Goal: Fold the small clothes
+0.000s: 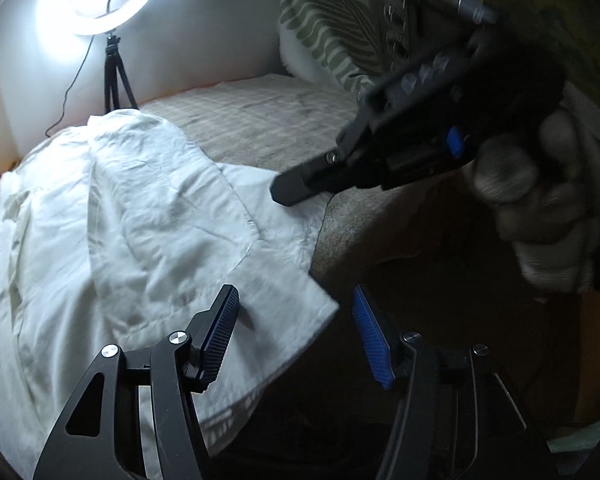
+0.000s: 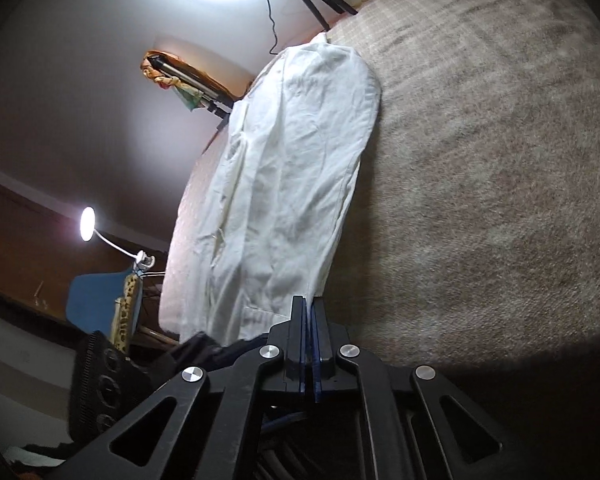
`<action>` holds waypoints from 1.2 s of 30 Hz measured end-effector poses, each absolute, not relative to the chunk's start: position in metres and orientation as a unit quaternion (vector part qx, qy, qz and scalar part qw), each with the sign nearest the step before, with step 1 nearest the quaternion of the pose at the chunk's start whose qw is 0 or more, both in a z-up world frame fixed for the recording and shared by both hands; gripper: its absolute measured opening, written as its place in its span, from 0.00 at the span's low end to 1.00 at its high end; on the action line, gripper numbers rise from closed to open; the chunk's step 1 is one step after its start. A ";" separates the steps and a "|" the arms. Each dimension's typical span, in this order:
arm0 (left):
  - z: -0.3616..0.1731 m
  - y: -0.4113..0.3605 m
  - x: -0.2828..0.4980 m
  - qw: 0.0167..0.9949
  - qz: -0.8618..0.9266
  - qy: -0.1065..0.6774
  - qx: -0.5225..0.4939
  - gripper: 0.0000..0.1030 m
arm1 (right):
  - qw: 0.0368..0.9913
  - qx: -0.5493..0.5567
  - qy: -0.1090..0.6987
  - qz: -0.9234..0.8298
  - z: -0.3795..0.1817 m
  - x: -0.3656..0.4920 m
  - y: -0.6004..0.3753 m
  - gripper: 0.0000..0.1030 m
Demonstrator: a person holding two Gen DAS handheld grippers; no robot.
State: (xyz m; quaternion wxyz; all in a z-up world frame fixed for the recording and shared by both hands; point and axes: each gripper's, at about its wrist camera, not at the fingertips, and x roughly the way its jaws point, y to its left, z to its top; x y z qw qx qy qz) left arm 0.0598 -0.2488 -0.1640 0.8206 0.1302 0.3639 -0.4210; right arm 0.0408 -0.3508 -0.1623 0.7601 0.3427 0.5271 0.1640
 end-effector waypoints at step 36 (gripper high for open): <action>-0.151 -0.192 0.099 0.819 -0.421 0.389 -0.041 0.05 | 0.783 0.329 0.522 0.079 -0.181 0.189 -0.351 0.01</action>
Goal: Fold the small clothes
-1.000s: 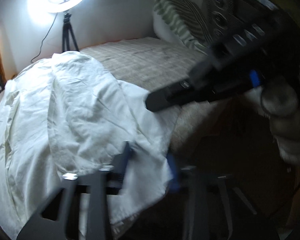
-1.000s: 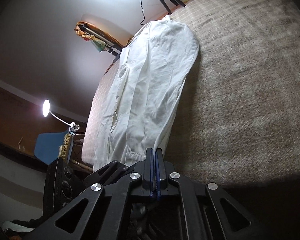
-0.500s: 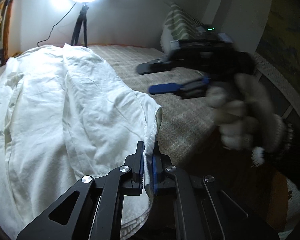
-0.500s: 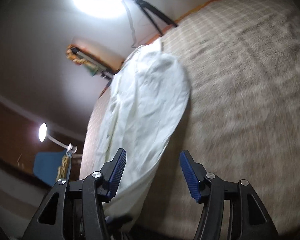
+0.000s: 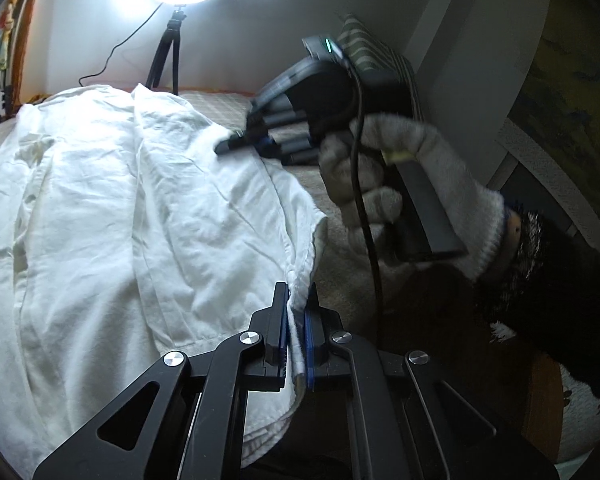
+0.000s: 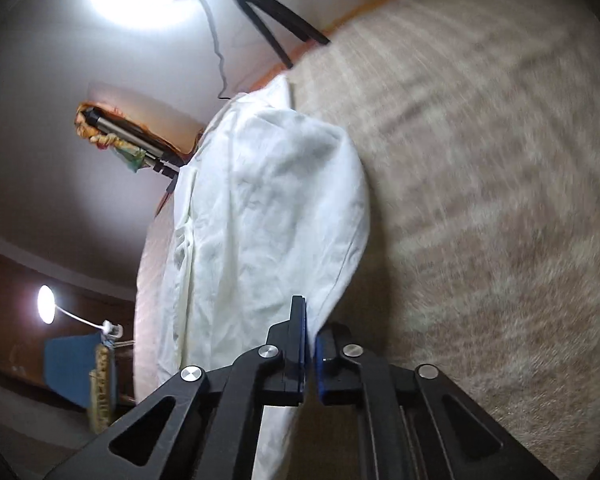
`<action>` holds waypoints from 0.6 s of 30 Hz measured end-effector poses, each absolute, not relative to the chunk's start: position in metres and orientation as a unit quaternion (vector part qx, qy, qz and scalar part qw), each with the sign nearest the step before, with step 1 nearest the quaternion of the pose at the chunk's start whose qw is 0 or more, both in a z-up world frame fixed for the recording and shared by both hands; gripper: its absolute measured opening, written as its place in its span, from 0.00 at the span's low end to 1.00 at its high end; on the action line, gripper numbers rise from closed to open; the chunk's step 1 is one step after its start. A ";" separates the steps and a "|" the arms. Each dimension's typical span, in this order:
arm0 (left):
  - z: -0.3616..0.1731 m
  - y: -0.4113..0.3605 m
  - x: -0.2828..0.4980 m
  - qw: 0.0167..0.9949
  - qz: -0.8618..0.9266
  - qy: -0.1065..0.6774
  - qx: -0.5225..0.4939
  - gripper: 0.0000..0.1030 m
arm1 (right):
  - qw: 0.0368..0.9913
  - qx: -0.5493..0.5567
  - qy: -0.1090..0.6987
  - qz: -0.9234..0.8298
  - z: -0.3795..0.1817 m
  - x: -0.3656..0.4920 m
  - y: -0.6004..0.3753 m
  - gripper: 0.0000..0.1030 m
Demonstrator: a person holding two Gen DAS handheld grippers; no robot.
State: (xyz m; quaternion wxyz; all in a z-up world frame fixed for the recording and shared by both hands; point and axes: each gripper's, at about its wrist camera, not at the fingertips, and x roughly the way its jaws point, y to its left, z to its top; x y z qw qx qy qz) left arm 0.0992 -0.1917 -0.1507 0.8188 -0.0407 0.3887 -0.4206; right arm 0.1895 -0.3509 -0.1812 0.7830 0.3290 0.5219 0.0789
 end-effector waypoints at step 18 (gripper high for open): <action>-0.152 -0.138 0.101 0.817 -0.411 0.388 -0.111 0.04 | 0.821 0.147 0.540 0.114 -0.122 0.220 -0.251 0.01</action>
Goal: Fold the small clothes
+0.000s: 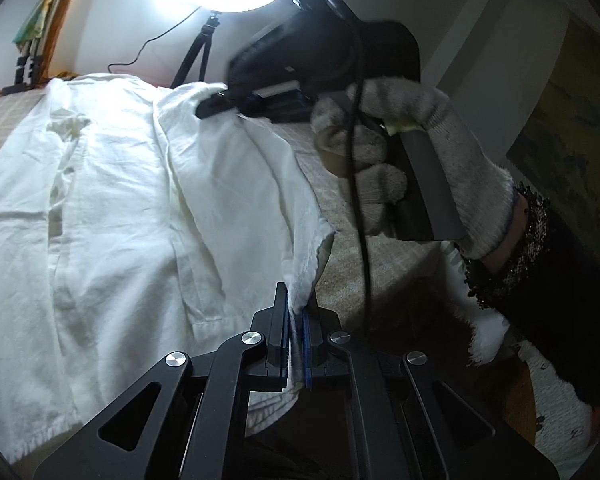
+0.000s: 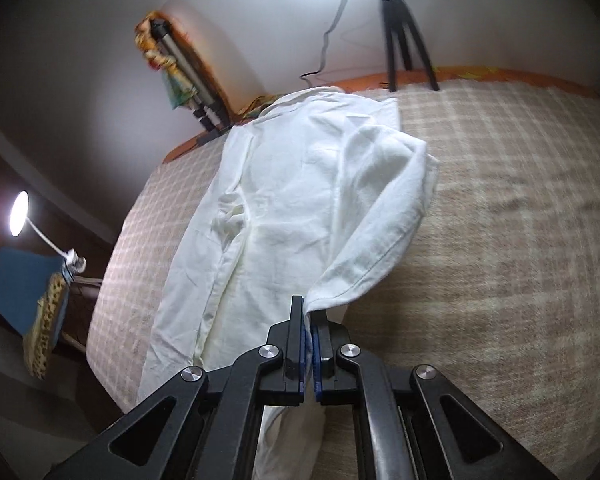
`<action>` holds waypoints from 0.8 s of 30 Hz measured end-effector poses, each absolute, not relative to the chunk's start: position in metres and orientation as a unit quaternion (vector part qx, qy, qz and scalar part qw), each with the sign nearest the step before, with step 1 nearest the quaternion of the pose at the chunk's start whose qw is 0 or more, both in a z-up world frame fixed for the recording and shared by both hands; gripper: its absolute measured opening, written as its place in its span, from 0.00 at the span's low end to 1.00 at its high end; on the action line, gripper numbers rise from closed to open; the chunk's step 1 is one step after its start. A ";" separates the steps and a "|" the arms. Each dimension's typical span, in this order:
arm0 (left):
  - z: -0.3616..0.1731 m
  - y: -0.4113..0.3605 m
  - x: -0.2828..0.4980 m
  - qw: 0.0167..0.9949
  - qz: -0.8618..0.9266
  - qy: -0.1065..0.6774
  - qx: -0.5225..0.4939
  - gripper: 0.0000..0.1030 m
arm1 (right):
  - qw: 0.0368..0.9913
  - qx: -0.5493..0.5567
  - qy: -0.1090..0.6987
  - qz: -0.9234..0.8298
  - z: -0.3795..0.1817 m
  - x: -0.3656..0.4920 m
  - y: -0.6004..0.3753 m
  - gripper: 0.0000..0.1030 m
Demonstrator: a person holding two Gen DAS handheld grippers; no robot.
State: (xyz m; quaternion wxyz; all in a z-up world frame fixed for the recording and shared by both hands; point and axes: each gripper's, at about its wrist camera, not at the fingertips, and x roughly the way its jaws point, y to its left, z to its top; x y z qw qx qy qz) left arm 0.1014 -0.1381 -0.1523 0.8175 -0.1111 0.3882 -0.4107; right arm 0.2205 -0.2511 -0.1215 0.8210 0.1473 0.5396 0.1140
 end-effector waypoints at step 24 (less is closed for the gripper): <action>-0.131 -0.056 0.073 0.819 -0.404 0.402 -0.072 0.09 | 0.797 0.094 0.552 0.227 -0.131 0.234 -0.192 0.33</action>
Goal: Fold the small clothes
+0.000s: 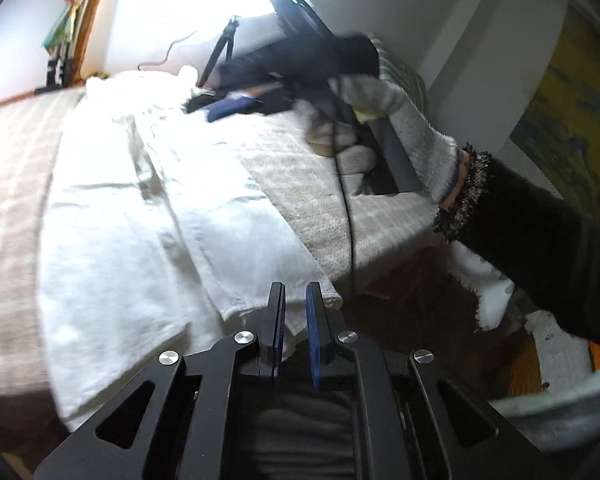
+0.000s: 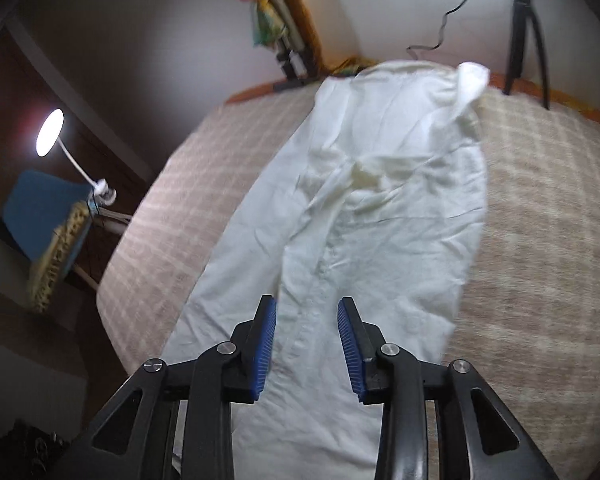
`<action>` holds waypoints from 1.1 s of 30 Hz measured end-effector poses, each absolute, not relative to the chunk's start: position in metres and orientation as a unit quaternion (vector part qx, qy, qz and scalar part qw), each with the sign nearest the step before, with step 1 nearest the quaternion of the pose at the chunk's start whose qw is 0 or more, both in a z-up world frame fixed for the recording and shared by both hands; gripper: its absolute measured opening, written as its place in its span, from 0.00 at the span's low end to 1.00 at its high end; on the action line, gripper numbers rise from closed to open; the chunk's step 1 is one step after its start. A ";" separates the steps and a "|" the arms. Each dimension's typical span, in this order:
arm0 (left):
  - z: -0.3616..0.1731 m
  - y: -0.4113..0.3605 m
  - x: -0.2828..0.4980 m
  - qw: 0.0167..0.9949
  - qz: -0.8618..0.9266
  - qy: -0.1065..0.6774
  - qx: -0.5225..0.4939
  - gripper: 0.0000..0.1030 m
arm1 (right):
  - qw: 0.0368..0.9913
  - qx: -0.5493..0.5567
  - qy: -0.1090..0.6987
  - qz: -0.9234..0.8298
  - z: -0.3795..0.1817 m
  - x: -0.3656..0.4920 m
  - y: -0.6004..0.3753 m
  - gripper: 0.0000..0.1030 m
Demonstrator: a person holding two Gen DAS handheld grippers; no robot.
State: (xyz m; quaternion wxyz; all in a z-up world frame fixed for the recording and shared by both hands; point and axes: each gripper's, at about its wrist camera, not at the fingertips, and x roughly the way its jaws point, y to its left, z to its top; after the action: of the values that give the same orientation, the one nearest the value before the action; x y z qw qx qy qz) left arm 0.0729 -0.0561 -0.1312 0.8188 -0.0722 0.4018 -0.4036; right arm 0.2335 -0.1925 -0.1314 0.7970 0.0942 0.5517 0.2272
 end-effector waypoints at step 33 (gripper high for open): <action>-0.184 -0.097 0.169 0.823 -0.365 0.433 -0.028 0.09 | 0.840 0.131 0.526 0.039 -0.210 0.444 -0.293 0.23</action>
State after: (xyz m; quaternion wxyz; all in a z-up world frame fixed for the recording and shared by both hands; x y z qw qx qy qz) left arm 0.1691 -0.0972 -0.1844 0.8235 -0.0283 0.4334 -0.3650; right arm 0.4440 -0.2930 -0.2097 0.8396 0.1310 0.5257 0.0386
